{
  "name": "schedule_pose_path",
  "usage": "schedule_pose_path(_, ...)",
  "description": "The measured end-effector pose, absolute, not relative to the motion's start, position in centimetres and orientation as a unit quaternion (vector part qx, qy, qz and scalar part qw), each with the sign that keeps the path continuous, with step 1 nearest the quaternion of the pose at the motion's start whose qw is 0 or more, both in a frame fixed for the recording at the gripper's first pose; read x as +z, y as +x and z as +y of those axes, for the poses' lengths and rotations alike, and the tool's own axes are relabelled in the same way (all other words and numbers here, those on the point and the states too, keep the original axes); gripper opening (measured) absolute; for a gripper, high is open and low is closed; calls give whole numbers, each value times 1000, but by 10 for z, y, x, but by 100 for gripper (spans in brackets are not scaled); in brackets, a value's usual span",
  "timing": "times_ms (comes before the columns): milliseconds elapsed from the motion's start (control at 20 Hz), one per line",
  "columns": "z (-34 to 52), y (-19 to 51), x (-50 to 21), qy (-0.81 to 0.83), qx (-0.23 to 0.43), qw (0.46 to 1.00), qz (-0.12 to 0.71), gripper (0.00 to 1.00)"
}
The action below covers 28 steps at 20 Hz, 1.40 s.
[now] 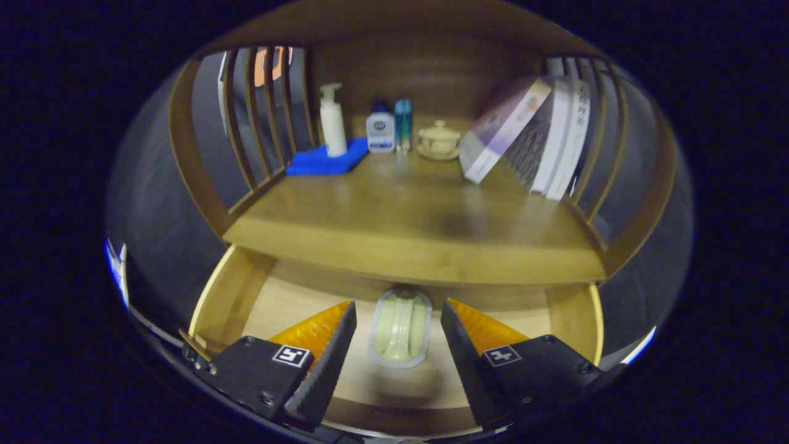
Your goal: Pull open the drawer, take out the items inside it, and place them on the countertop above the cabinet.
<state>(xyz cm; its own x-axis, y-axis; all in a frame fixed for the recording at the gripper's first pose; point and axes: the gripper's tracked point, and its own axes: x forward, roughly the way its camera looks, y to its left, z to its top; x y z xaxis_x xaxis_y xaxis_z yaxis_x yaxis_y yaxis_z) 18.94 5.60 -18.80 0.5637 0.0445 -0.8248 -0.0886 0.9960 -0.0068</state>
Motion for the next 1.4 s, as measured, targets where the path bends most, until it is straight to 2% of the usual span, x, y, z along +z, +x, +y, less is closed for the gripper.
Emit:
schedule_pose_path(250, 58, 196, -219, -20, 37, 841, 540, 84)
schedule_pose_path(600, 64, 197, -251, 1, 28, 806, 591, 65)
schedule_pose_path(850, 56, 193, -256, 20, 23, 801, 598, 23)
schedule_pose_path(1400, 50, 164, -165, 9, 78, 830, 553, 21)
